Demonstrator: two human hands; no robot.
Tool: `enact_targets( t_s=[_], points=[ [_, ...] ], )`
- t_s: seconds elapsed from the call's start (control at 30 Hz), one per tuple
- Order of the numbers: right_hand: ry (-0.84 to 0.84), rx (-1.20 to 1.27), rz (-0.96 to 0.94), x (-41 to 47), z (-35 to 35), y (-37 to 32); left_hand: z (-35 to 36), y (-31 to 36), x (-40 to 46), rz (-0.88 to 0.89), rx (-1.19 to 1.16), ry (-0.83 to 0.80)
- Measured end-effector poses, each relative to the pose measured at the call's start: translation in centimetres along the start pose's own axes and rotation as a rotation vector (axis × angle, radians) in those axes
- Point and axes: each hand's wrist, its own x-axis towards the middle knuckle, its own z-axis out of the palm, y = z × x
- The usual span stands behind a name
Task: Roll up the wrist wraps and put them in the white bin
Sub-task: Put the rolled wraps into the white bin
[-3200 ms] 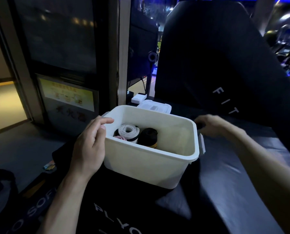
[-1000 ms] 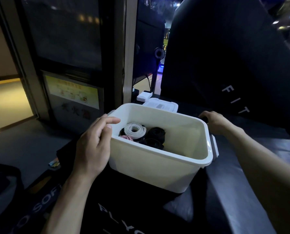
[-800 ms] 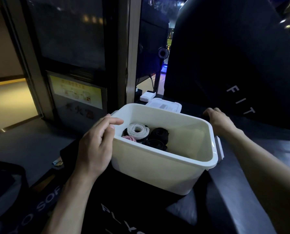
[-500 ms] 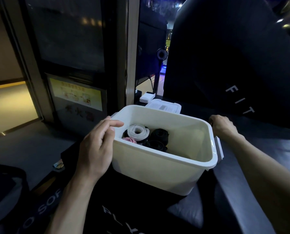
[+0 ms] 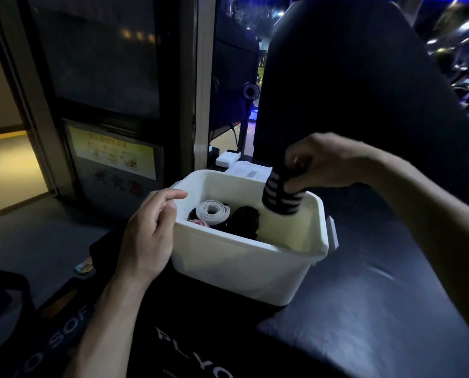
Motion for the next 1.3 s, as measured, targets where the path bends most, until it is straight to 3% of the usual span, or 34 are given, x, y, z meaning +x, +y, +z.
enact_targets(
  t_s=[0.1,0.27,0.53,0.73,0.93,1.07,1.13,1.3],
  points=[
    [-0.186,-0.175,0.006,0.7,3.3,-1.3,-0.1,0.3,0.0,-0.009,0.008,0.009],
    [-0.328,-0.281,0.027,1.7,6.8,-0.8,-0.2,0.8,-0.1,-0.070,0.026,0.087],
    [-0.305,-0.139,0.021,1.6,8.8,0.1,-0.9,0.7,0.1,-0.182,-0.002,0.062],
    [-0.110,-0.089,-0.009,-1.1,7.4,1.7,-1.2,0.4,0.3,-0.188,0.012,0.036],
    [0.138,-0.005,0.298,-6.8,7.6,6.0,-0.1,2.3,-0.7,-0.119,0.019,-0.161],
    [0.213,0.363,0.547,-11.2,8.4,7.5,1.9,3.4,-1.7,-0.060,0.008,-0.295],
    [0.271,0.506,0.588,-13.0,8.8,7.9,3.2,4.0,-1.9,-0.051,0.012,-0.307],
    [0.406,0.509,0.599,-15.5,9.0,10.8,7.0,6.4,-2.0,-0.056,0.058,-0.347]
  ],
)
